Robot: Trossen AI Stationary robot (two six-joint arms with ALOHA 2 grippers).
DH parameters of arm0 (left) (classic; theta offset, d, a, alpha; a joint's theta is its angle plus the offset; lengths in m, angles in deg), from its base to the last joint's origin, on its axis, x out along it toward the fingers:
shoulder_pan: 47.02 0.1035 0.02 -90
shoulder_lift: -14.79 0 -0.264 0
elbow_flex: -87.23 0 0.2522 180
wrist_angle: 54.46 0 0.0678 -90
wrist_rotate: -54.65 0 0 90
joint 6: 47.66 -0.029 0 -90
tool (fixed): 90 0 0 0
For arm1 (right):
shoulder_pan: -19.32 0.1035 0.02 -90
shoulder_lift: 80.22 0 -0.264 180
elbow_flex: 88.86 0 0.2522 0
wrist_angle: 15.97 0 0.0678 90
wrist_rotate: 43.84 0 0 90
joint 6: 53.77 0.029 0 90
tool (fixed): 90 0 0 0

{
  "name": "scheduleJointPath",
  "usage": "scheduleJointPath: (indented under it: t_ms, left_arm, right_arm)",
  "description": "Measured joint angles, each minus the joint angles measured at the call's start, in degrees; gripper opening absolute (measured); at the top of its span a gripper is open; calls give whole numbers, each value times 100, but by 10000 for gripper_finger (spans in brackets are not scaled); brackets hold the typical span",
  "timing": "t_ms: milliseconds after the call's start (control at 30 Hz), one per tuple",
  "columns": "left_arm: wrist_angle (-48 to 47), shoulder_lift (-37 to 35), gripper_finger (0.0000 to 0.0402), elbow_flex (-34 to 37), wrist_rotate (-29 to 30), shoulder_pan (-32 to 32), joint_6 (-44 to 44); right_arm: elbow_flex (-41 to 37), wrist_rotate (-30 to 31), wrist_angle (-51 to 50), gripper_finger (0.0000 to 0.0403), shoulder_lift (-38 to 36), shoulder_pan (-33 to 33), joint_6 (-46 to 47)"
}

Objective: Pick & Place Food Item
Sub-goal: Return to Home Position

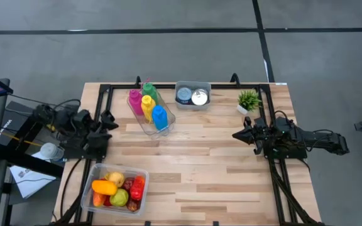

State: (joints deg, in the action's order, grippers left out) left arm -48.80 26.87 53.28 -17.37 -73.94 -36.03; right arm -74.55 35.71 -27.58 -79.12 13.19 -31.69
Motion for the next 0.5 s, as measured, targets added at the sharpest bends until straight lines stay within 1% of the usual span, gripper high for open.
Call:
scheduleJointPath:
  t_ms: [133, 433, 500]
  left_arm:
    - [609, -283, 209, 664, -4, 0, -49]
    - [1381, -805, 209, 1964, -11, 0, -81]
    - [1193, -852, 209, 1976, 13, 0, -45]
  right_arm:
    - [0, 0, 0, 12, 2, -1, 2]
    - [0, 0, 1, 12, 2, 0, 0]
    - [0, 0, 2, 12, 1, -1, 0]
